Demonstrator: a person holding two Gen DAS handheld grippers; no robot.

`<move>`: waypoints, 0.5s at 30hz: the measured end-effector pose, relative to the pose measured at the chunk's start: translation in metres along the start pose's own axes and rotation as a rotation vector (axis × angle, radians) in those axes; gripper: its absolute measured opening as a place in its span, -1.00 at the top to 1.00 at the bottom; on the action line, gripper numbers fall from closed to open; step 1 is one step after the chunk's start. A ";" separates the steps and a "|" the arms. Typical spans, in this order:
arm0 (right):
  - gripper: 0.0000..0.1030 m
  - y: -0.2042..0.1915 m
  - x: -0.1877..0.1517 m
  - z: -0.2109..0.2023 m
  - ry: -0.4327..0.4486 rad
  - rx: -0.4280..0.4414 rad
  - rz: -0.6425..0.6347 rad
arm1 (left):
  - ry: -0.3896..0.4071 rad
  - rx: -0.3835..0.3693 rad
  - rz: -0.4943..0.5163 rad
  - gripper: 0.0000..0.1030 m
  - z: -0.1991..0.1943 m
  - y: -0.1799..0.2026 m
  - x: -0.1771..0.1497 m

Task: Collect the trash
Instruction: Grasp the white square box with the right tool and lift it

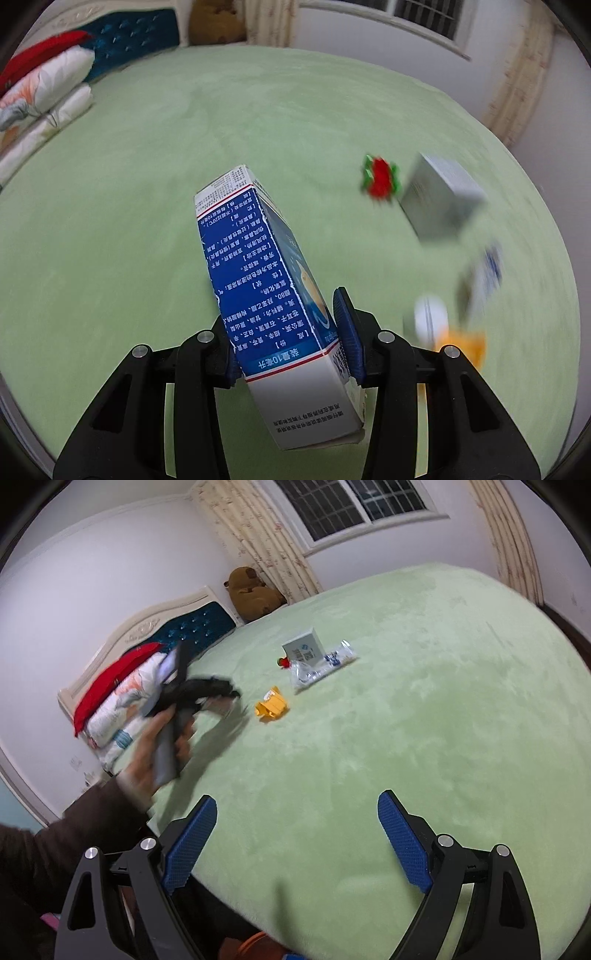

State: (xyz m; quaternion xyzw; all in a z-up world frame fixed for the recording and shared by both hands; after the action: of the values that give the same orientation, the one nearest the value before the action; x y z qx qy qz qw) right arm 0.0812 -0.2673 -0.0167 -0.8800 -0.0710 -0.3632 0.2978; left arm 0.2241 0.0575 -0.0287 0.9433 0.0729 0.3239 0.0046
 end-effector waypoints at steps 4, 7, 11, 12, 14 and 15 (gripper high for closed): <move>-0.75 -0.011 0.015 0.017 -0.014 -0.003 -0.046 | 0.054 -0.025 0.035 0.19 -0.045 0.005 -0.050; -0.76 -0.025 0.036 0.036 -0.017 -0.011 -0.089 | 0.092 -0.009 0.054 0.19 -0.063 0.008 -0.071; -0.89 -0.047 0.071 0.067 0.000 -0.042 -0.172 | 0.158 0.022 0.093 0.19 -0.070 0.014 -0.075; -0.89 -0.051 0.080 0.076 0.001 -0.054 -0.185 | 0.166 0.030 0.103 0.19 -0.069 0.013 -0.073; -0.89 -0.056 0.096 0.096 -0.004 -0.071 -0.197 | 0.186 0.033 0.120 0.19 -0.068 0.016 -0.070; -0.89 -0.057 0.104 0.107 -0.009 -0.082 -0.198 | 0.193 0.029 0.122 0.19 -0.065 0.016 -0.066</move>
State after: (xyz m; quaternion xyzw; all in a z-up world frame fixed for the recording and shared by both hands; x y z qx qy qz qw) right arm 0.2009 -0.1690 0.0214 -0.8818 -0.1440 -0.3892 0.2240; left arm 0.1346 0.0299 -0.0169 0.9104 0.0202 0.4117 -0.0358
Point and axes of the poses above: each gripper's, at about its wrist camera, not at the fingertips, and z roughly the way its jaws point, y to its right, x to its top, the point moved 5 cm from there along z, roughly the way its jaws point, and after that the axes turned 4 degrees about z, right-handed, at the moved point
